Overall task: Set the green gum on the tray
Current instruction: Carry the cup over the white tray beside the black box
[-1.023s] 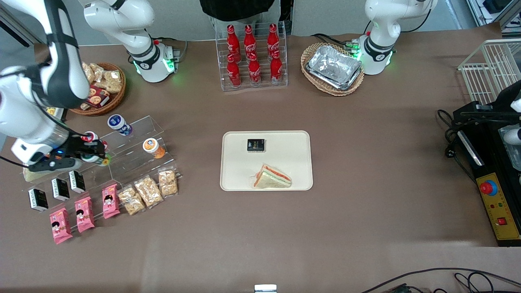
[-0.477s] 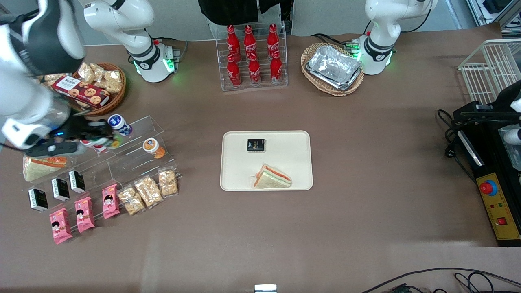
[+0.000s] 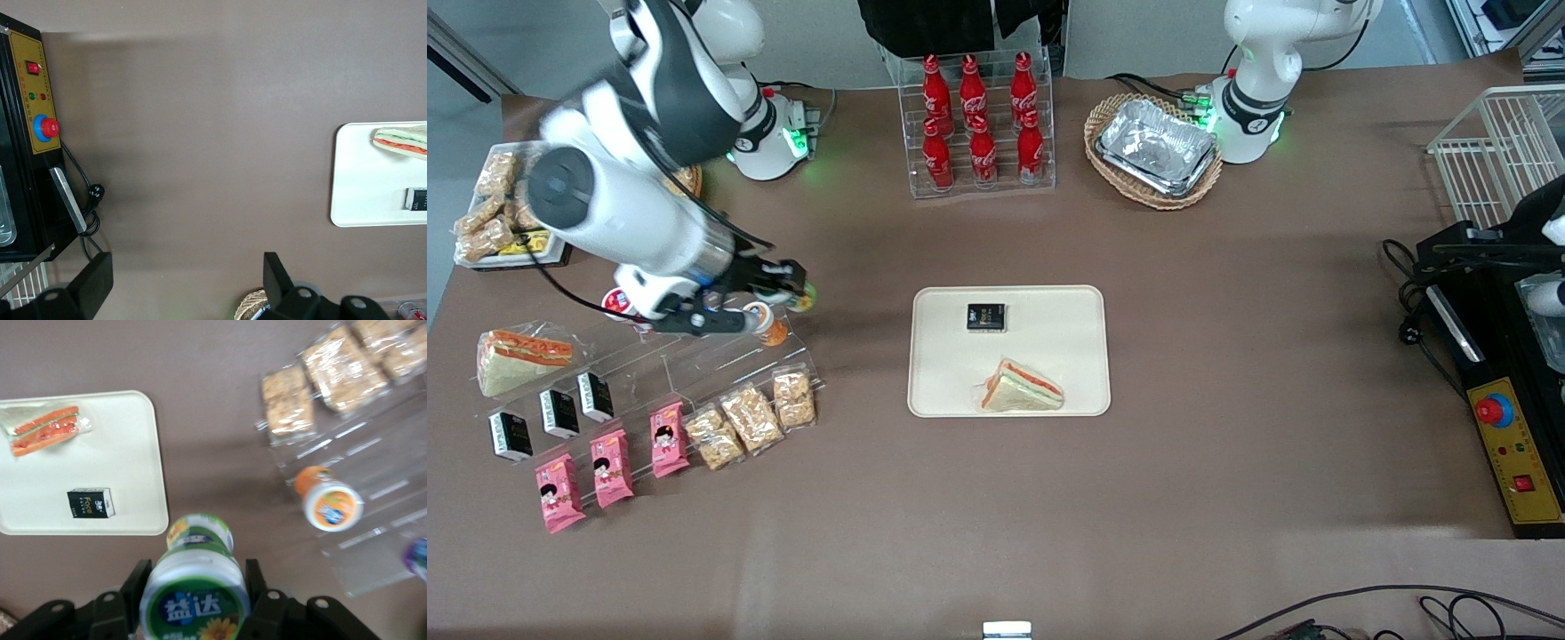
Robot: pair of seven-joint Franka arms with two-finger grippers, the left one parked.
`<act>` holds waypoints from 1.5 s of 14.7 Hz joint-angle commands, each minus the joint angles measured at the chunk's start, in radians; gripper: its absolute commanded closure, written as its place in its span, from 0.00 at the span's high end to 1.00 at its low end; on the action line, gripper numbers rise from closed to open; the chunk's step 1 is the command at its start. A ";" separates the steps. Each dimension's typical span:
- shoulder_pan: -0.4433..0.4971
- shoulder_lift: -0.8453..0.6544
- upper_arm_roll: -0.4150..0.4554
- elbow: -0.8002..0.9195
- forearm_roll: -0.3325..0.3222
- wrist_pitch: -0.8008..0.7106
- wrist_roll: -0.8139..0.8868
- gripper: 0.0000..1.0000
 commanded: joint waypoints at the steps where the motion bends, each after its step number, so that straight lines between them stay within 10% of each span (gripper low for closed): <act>1: 0.140 -0.008 0.007 -0.188 0.016 0.245 0.168 0.62; 5: 0.272 0.065 0.007 -0.267 0.002 0.458 0.316 0.62; 14: 0.412 0.306 0.006 -0.254 -0.401 0.716 0.756 0.61; 22: 0.410 0.378 0.004 -0.228 -0.466 0.762 0.790 0.68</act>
